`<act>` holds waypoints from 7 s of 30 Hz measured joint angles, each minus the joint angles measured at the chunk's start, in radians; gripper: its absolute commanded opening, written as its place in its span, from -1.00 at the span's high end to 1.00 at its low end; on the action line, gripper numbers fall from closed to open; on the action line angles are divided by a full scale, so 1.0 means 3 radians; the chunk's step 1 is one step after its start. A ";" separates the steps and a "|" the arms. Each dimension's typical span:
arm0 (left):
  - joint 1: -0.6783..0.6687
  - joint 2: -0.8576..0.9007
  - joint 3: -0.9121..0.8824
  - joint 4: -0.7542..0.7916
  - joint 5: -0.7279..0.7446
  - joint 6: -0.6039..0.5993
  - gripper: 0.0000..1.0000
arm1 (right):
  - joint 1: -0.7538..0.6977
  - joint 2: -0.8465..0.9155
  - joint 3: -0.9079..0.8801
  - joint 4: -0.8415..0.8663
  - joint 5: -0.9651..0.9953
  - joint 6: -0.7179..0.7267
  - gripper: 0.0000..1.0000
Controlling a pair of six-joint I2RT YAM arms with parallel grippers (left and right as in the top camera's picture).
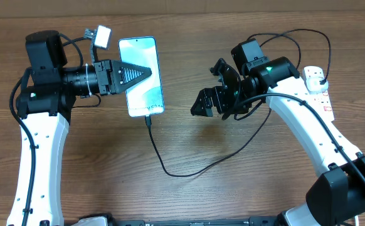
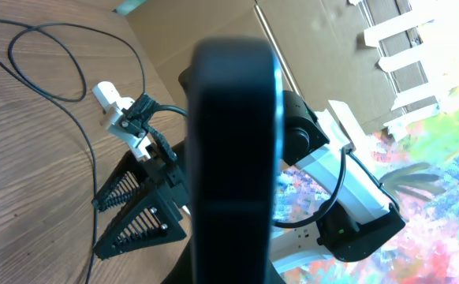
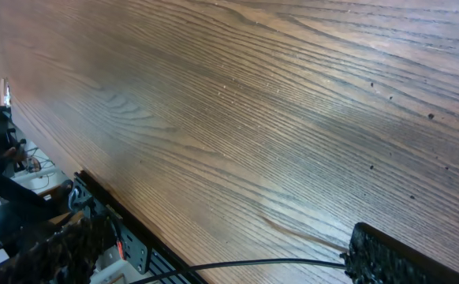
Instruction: Plug charger to phone and switch on socket
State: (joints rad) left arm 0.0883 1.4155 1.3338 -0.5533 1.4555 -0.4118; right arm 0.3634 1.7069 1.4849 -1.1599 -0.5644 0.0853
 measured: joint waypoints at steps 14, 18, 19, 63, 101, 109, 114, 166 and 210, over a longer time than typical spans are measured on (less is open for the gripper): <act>0.0000 0.0000 0.0000 0.0000 0.0000 0.0000 0.91 | 0.0000 0.0000 0.0000 0.0001 -0.0080 0.0000 -0.95; 0.0000 0.0000 0.0000 0.0000 -0.0004 -0.0001 0.92 | 0.0000 -0.0015 0.0000 0.0004 -0.0188 -0.0014 -0.95; 0.0000 0.0000 0.0000 0.0000 -0.0018 -0.0013 0.92 | 0.0000 -0.0033 0.0000 0.0001 -0.0203 -0.0024 -0.97; 0.0036 0.0000 -0.0006 0.0501 -0.0090 -0.0355 0.92 | 0.0912 -0.0367 -0.0003 0.1621 -0.1225 0.0417 0.24; 0.0094 0.0001 -0.0006 0.0521 -0.0029 -0.0245 0.92 | 0.0950 -0.0375 -0.0019 0.1776 -0.1352 0.0754 0.93; 0.0112 0.0001 0.0001 0.0425 -0.0027 -0.0188 0.92 | 0.0951 -0.0375 -0.0052 0.1868 -0.1396 0.0843 0.93; 0.0120 0.0001 0.0008 0.0408 -0.0027 -0.0182 0.92 | 0.0928 -0.0375 -0.0052 0.1883 -0.1428 0.0917 0.93; -0.0122 0.0001 -0.0023 -0.0139 0.0123 0.0299 0.90 | 0.0605 -0.0403 0.0023 0.1645 -0.1592 0.0604 0.20; -0.0356 -0.0013 -0.0015 -0.1307 -0.2598 0.0324 -1.00 | 0.0605 -0.0399 -0.0001 0.0673 0.0140 0.0633 0.93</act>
State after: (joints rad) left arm -0.0185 1.4117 1.3293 -0.9455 0.6762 -0.3145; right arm 0.5449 1.5871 1.4845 -0.9581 -0.5224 0.2752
